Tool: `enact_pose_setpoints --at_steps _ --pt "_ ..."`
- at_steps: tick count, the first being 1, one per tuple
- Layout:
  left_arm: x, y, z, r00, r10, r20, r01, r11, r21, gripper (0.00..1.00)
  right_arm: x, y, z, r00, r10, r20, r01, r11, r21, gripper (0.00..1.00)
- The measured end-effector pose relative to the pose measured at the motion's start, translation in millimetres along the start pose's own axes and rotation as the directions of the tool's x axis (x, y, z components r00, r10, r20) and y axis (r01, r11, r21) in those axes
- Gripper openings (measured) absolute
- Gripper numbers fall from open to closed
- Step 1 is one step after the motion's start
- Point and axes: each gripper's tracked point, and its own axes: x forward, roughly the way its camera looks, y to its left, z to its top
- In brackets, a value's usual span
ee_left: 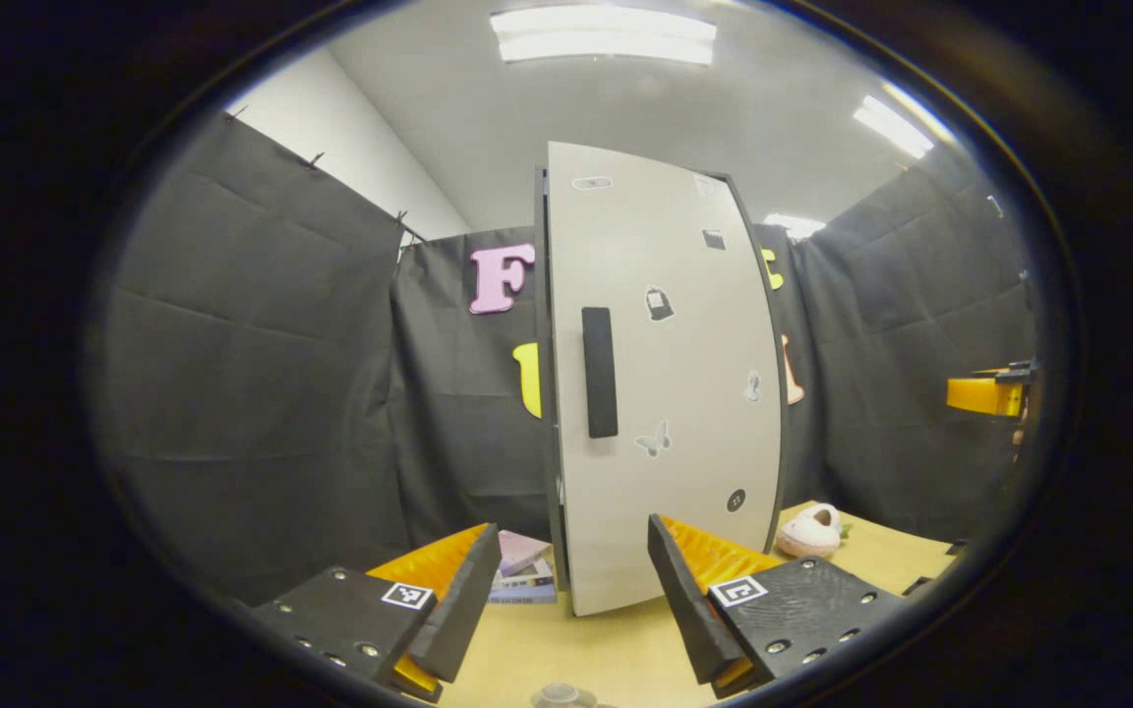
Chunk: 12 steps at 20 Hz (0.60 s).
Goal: Open the cabinet door with the right hand, grasp the bottle in the cabinet with the left hand and place it on the coaster, then close the cabinet door with the right hand.
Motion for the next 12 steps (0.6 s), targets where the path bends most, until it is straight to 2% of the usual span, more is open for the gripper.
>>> enact_pose_setpoints --at_steps 8,10,11,12 --pt "1.2 1.1 -0.5 1.0 0.029 -0.01 -0.029 1.0 -0.011 0.89 -0.3 -9.7 -7.8 1.0 -0.001 -0.014 0.001 1.0 0.014 0.93" --pt "0.5 2.5 1.2 1.0 0.03 -0.005 -0.03 1.0 -0.002 0.86 -0.4 -8.4 -6.5 1.0 0.0 -0.011 0.0 1.0 0.014 0.93" --pt "0.3 3.5 1.5 0.999 0.031 -0.005 -0.031 1.0 0.003 0.9 0.1 -7.2 -6.2 1.0 0.002 -0.009 -0.002 1.0 0.013 0.93" --pt "-0.6 5.1 1.9 0.999 0.033 -0.004 -0.033 0.999 0.006 0.89 0.2 -5.4 -6.0 1.0 0.004 -0.008 -0.004 1.0 0.013 0.93"
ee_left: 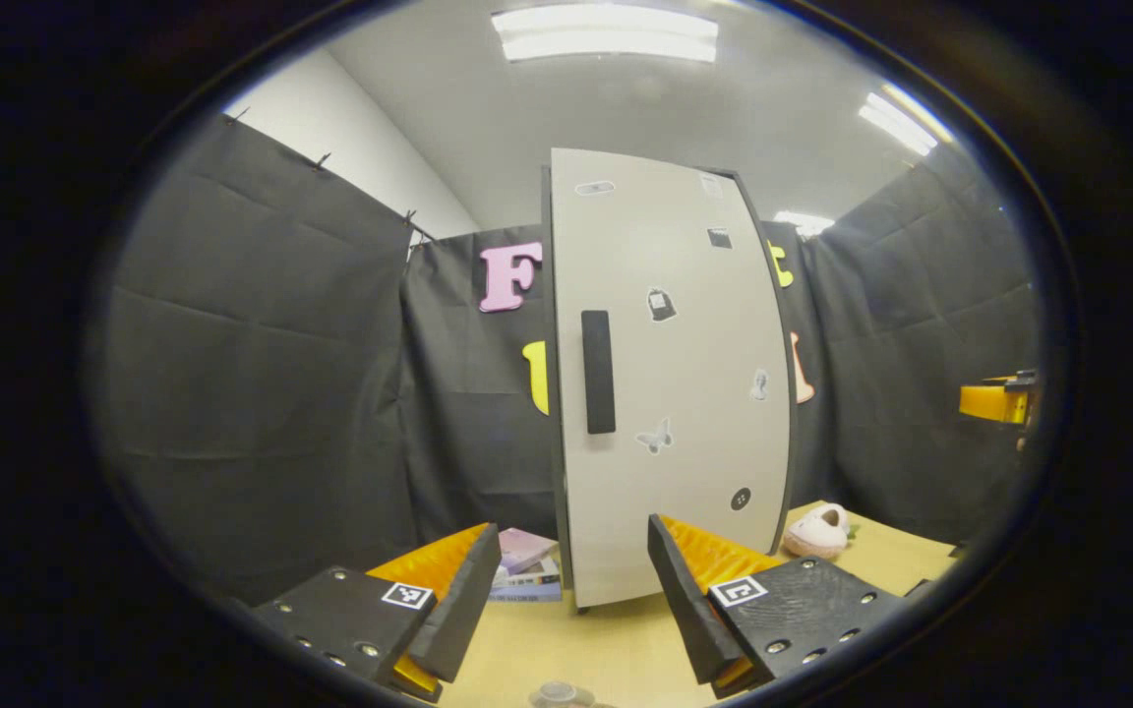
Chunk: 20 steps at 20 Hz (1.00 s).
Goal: Open the cabinet door with the right hand, grasp the bottle in the cabinet with the left hand and place it on the coaster, then close the cabinet door with the right hand.
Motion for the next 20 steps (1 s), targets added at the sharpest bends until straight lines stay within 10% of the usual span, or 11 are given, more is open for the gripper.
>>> enact_pose_setpoints --at_steps 20 --pt "-3 19 5 1.0 -0.003 0.008 0.003 1.0 0.018 0.9 -1 20 1 1.0 0.009 -0.001 -0.009 1.0 -0.009 0.93"
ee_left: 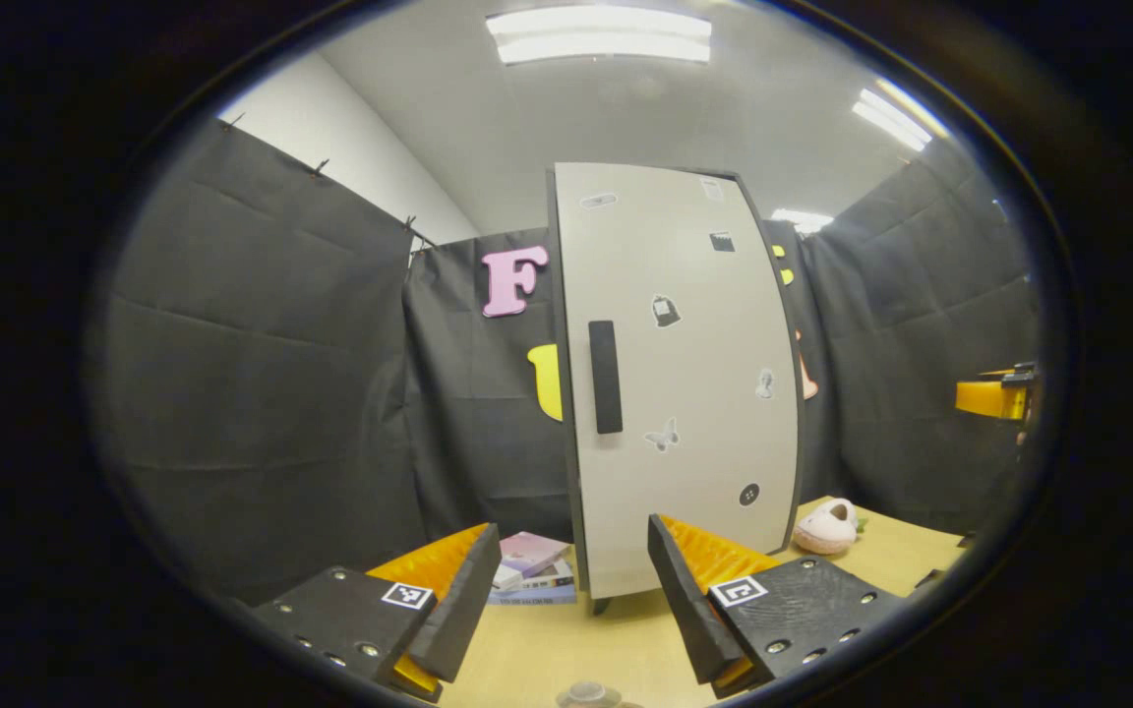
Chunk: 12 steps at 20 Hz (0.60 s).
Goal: Open the cabinet door with the right hand, grasp the bottle in the cabinet with the left hand and place it on the coaster, then close the cabinet door with the right hand.
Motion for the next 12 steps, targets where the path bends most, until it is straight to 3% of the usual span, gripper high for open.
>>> enact_pose_setpoints --at_steps 12 --pt "4.0 5.9 2.4 1.0 -0.005 0.004 0.005 1.0 0.002 0.9 2.3 8.0 2.1 1.0 0.002 0.006 -0.002 1.0 -0.008 0.93"
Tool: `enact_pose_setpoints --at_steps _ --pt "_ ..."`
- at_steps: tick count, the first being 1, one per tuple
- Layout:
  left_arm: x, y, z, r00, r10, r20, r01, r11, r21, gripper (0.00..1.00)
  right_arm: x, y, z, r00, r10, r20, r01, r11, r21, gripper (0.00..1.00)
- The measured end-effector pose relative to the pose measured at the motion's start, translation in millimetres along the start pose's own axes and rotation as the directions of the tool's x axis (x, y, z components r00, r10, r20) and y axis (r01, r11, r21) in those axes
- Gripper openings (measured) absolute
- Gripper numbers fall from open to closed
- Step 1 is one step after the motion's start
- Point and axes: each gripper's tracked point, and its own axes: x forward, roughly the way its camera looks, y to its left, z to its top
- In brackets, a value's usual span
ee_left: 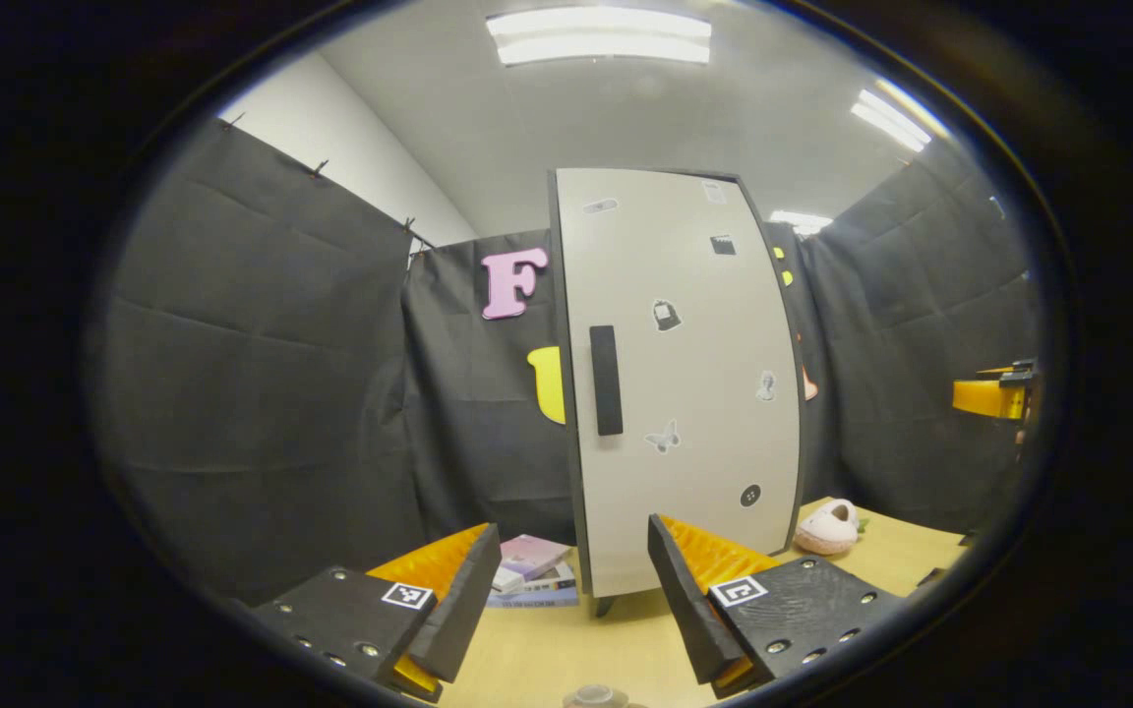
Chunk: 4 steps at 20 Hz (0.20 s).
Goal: Open the cabinet door with the right hand, grasp the bottle in the cabinet with the left hand and place it on the coaster, then close the cabinet door with the right hand.
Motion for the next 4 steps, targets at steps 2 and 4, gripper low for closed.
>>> enact_pose_setpoints --at_steps 2,4 --pt "-0.4 1.2 -0.3 1.0 -0.001 0.001 0.001 1.0 0.004 0.9 -0.4 0.1 -0.6 1.0 -0.002 0.0 0.002 1.0 0.001 0.93" --pt "1.1 0.7 0.0 1.0 -0.002 0.002 0.002 1.0 0.006 0.89 -0.6 -0.3 -0.9 1.0 -0.003 -0.001 0.003 1.0 0.0 0.93"
